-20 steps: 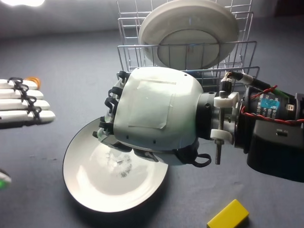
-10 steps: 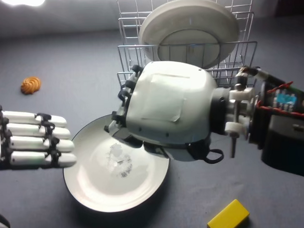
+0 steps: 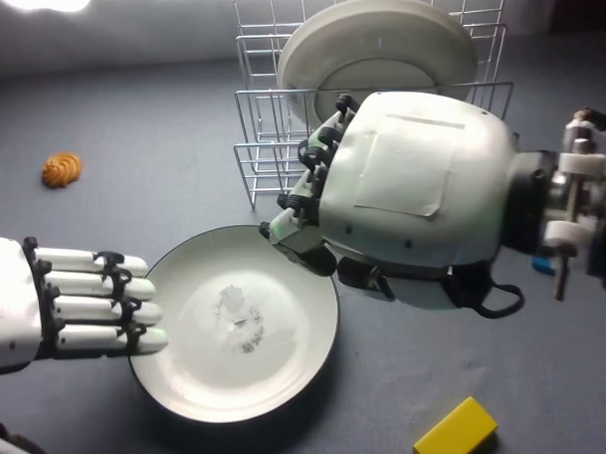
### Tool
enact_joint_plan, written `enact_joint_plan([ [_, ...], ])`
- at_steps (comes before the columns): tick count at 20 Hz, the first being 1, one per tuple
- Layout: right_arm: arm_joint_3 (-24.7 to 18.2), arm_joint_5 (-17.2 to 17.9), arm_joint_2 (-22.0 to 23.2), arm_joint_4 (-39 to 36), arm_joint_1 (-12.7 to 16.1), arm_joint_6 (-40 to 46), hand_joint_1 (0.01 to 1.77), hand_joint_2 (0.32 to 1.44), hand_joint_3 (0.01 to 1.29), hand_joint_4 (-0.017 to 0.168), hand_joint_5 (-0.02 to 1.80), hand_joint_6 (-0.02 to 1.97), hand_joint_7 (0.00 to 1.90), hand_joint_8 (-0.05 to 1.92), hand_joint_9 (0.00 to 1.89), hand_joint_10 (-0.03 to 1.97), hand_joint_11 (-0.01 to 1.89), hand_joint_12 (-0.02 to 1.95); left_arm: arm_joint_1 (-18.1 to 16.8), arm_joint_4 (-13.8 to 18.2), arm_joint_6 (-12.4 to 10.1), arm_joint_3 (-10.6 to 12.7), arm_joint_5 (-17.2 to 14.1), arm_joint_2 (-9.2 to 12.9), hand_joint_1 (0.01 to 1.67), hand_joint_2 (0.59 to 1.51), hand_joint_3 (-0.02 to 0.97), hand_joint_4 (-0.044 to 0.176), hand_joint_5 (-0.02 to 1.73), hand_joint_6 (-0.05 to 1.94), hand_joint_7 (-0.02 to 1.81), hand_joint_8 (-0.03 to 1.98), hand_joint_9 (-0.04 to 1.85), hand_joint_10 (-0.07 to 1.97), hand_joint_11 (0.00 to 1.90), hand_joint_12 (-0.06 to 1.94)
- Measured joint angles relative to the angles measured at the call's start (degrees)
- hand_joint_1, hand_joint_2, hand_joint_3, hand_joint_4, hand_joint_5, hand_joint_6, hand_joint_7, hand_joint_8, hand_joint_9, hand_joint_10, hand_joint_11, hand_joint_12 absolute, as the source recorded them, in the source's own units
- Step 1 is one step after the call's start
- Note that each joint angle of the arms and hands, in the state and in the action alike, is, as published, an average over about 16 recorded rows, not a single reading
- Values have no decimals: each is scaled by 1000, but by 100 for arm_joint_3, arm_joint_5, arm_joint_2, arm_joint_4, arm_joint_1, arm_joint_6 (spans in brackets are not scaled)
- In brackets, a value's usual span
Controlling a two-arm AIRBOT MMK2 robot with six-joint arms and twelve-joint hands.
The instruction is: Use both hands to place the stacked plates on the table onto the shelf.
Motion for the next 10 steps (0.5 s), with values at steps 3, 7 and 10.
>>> enact_joint_plan([
  [3,-123,23,172,0,-14,69,1206,1114,14,5,854,1144,983,933,1227,123,788,1113,-32,-57,1,-112,311,12,23,1119,13,1,64,18,73,-1,32,8,19,8],
  [7,-232,29,311,-2,-36,129,1165,1106,14,5,696,891,793,707,975,80,586,1003,-78,-133,4,-232,611,28,23,1117,13,1,62,18,77,-1,35,9,19,7],
  [10,-281,33,371,-5,-60,150,1123,1072,14,5,534,681,603,536,738,52,431,795,-94,-158,7,-314,724,40,23,1118,13,1,58,18,77,-1,37,9,19,7],
])
